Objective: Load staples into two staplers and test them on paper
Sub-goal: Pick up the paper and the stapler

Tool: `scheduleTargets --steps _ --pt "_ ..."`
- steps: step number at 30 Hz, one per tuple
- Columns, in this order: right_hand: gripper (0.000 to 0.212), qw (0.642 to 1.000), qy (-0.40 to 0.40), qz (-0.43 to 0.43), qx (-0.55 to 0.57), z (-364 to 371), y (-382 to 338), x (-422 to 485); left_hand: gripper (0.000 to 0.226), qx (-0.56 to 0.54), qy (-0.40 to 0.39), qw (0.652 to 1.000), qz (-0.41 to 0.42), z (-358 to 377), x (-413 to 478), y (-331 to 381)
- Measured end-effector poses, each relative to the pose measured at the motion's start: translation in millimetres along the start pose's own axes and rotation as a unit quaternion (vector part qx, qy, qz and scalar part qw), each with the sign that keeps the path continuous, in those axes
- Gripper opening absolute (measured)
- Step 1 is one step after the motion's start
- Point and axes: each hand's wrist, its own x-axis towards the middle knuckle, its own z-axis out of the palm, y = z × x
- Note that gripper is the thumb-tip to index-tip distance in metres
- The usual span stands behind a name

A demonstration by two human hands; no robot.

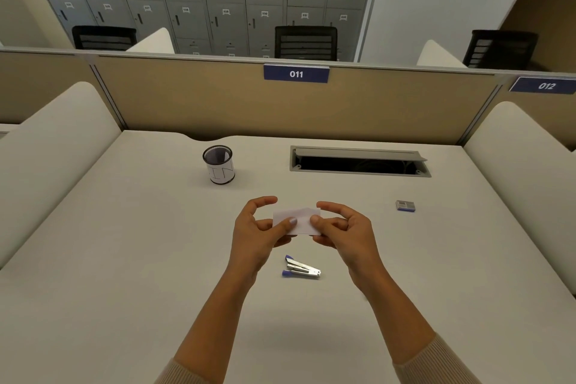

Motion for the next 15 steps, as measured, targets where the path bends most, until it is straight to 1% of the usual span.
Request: scheduleTargets --steps 9,13,15 --pt "0.028 1.0 0.0 -0.003 0.006 -2.7 -0.5 -3.0 0.054 -0.003 -0.007 1.0 -0.004 1.2 -1.2 1.3" --pt "0.028 1.0 0.001 -0.005 0.008 -2.8 -1.0 -4.7 0.056 0.002 0.002 1.0 0.008 3.5 -2.8 1.7" --pt "0.024 1.0 0.001 -0.007 0.008 -1.7 -2.2 -4.3 0.056 0.007 0.006 1.0 0.022 5.1 -3.5 1.8"
